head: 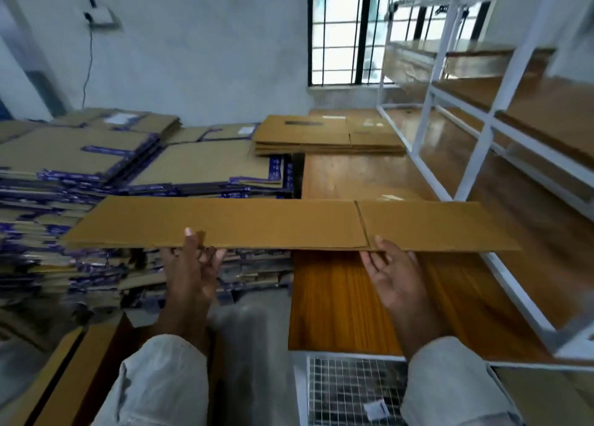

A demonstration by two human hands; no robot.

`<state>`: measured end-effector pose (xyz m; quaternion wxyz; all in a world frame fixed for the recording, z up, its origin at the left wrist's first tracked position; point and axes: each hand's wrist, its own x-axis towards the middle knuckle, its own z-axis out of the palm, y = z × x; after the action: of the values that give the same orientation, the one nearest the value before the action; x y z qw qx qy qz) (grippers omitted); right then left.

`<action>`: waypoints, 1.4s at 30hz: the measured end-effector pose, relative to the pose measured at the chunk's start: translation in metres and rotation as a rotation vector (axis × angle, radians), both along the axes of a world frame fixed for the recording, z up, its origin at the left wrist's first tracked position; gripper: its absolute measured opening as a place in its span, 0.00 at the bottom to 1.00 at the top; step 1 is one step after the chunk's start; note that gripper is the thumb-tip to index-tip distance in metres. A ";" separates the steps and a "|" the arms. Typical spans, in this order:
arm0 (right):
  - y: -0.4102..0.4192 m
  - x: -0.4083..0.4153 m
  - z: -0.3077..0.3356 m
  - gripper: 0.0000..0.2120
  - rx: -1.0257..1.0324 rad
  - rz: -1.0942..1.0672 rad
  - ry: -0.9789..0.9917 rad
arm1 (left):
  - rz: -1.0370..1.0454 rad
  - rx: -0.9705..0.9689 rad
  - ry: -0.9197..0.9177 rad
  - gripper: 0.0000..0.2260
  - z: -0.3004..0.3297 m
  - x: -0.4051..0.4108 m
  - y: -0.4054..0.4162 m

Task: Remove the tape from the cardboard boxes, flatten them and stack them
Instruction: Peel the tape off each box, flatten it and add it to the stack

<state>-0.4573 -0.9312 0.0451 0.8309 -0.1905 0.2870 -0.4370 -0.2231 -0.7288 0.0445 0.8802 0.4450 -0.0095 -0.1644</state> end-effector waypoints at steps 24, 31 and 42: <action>-0.077 0.250 0.073 0.26 -0.110 -0.272 0.108 | -0.347 -0.138 -0.053 0.32 0.085 0.260 -0.115; -0.093 0.295 0.103 0.28 -0.173 -0.304 0.009 | -0.368 -0.233 -0.051 0.33 0.102 0.305 -0.133; -0.186 0.371 0.108 0.21 -0.157 -0.306 -0.002 | -0.412 -0.270 0.006 0.45 0.106 0.384 -0.225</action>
<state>-0.0866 -1.1170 0.1531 0.7375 -0.2083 0.2769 -0.5797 0.1611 -0.9534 0.1506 0.8797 0.3114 -0.1192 -0.3389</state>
